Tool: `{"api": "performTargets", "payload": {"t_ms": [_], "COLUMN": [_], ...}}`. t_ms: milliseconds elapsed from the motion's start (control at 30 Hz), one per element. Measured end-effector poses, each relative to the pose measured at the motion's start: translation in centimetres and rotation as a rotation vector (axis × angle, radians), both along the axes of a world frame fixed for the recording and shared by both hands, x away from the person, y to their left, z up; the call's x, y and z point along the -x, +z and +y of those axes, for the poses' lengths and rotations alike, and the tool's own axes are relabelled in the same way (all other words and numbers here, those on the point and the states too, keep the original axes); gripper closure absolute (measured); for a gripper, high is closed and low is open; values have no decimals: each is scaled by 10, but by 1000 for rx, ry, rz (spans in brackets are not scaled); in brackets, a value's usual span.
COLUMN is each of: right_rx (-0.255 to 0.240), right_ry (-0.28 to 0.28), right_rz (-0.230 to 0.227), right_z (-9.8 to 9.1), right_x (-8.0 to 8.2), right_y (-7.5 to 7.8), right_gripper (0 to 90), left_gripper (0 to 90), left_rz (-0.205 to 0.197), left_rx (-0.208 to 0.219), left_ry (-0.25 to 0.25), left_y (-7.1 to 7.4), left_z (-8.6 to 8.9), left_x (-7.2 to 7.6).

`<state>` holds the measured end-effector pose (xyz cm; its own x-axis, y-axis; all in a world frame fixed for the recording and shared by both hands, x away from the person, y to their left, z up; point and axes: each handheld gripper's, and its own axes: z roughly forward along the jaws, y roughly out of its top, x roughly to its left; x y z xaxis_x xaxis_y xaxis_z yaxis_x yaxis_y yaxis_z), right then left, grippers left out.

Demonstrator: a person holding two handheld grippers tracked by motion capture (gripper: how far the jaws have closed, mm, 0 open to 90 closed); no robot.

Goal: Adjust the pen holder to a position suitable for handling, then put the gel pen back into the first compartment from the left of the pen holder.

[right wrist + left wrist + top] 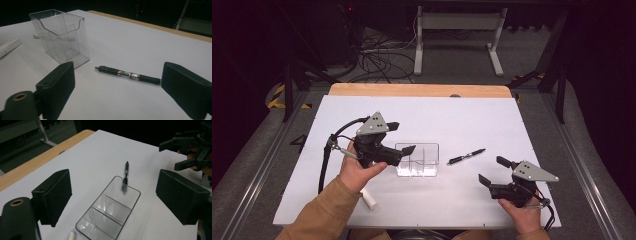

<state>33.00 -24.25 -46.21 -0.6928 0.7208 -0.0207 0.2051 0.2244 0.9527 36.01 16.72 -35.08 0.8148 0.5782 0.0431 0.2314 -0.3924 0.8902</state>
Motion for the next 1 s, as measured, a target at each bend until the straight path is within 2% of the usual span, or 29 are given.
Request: {"api": "performTargets", "payload": {"t_ms": [167,233,333,467,533,633,767,1000], "right_rx": [25,31,44,73,97,98,115,140], "right_ry": [-7,-1,19,4,5,11,0,5], "right_rz": [-10,-12,18,10,1,5,32,35], "right_z": [0,0,-1,0,1,3,5,8], "right_x": [-1,-2,-6,-10,-13,-18,-26,-31], "right_y": [4,6,10,13,15,18,22,25], "right_gripper": [155,199,226,288,290,349,368,408], "left_gripper": [143,143,143,143,143,143,141,140], "left_rz": [-28,-43,-59,-72,-73,-77,-84,-105], "left_rx": [-6,4,28,35,37,44,44,33], "left_ry": [12,26,41,60,69,78,92,114], "left_y": [0,0,0,-1,-2,-4,-6,-5], "left_z": [0,3,9,16,19,25,32,42], "left_x": [3,5,8,12,14,18,23,29]}}
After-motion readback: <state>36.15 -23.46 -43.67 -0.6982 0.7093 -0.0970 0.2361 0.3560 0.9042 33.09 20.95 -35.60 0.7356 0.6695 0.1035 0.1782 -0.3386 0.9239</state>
